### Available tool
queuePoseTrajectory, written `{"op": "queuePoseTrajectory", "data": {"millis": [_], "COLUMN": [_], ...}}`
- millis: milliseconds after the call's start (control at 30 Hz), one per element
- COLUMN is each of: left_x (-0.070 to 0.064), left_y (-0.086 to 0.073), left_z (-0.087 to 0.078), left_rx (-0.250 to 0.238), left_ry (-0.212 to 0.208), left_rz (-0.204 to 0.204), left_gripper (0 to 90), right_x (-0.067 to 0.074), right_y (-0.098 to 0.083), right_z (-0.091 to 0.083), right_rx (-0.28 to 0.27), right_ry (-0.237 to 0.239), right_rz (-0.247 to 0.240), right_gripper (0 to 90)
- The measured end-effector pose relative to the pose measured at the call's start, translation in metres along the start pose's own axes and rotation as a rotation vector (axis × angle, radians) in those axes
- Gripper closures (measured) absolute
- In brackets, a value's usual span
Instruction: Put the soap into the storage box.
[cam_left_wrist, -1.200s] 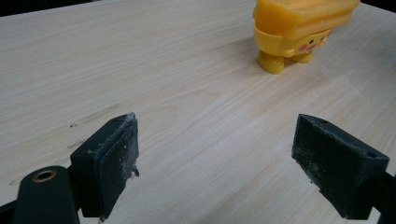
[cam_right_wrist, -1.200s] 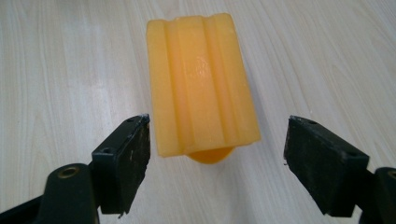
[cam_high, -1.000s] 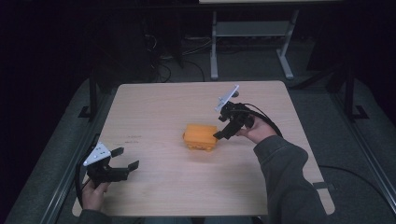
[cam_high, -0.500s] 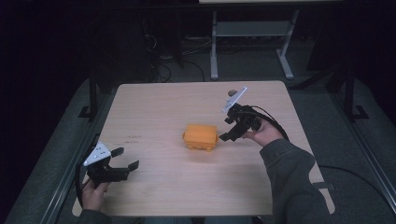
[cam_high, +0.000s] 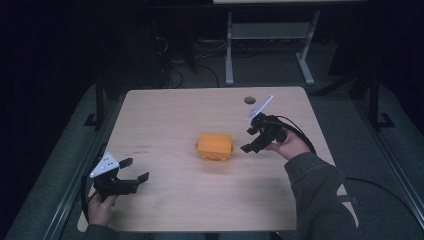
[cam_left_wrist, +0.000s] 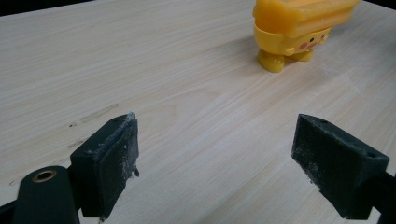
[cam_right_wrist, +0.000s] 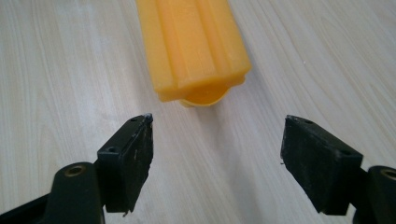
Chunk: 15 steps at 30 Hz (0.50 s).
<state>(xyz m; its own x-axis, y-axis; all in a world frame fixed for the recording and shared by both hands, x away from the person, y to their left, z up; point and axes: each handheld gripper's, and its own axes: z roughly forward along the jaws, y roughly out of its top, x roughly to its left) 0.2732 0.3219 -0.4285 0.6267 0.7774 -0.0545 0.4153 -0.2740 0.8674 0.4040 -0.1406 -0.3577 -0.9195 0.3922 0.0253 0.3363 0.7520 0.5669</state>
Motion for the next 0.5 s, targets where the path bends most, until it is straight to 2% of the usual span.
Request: {"op": "queuePoseTrajectory", "data": {"millis": [500], "left_x": [0.0], "left_y": [0.0], "left_z": [0.0], "left_rx": [0.001], "left_ry": [0.001], "left_rz": [-0.001], "left_gripper": [14.1], "right_x": [-0.001], "right_y": [-0.02], "right_z": [-0.009], "right_rx": [-0.011], "right_ry": [-0.01], "right_rz": [0.042], "right_gripper": [25.4]}}
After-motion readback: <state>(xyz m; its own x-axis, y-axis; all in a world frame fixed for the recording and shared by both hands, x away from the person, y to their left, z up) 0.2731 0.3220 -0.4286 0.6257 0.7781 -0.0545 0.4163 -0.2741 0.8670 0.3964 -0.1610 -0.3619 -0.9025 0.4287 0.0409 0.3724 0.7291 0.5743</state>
